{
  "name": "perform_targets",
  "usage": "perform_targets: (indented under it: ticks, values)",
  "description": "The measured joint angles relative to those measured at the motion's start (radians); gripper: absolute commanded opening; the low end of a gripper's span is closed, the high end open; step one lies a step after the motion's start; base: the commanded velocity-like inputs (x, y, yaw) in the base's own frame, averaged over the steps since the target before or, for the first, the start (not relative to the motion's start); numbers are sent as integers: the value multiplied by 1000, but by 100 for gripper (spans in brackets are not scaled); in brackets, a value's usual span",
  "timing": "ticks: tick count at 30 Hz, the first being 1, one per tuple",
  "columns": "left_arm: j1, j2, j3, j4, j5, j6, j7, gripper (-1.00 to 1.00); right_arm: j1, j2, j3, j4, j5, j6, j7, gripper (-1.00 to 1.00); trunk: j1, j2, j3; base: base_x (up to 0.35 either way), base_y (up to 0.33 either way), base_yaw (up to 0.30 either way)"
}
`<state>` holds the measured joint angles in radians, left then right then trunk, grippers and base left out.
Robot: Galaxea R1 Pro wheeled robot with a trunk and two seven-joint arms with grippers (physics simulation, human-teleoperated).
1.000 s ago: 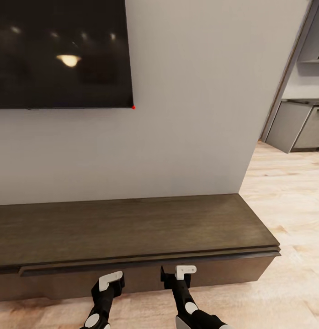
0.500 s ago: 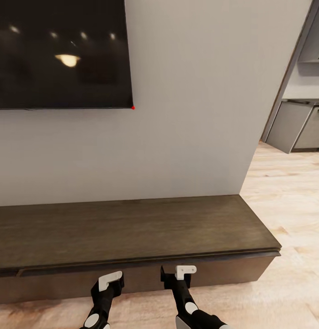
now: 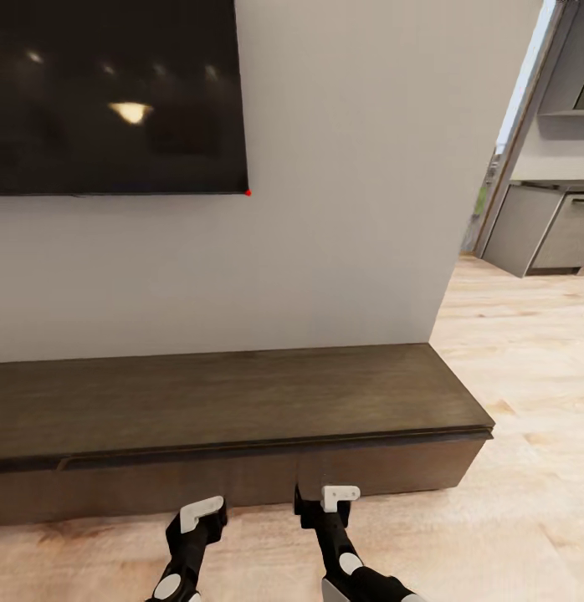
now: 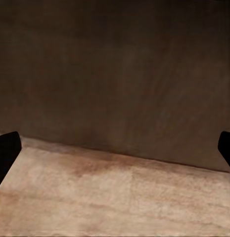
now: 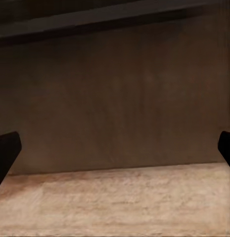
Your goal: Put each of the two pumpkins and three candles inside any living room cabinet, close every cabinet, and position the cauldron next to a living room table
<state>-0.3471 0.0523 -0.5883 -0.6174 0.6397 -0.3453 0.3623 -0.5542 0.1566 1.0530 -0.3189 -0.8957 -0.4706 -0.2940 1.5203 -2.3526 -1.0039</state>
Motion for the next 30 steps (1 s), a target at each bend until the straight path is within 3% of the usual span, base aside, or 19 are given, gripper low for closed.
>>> perform_targets:
  ticks: [18, 27, 30]
  values:
    - [0, 0, 0, 1, 0, 0, 0, 100, 0, 0, 0, 0, -5, 0, 0, 100, 0, 0, 0, -333, 0, 0]
    - [0, 2, 2, 0, 0, -2, 0, 100, 0, 0, -2, 2, -5, 0, 0, 100, -1, 0, 0, -57, 0, 0]
    - [0, 2, 3, 0, 0, -2, 0, 100, 0, 0, -2, 1, -4, 0, 0, 100, -12, 21, 9, -2, 0, 0]
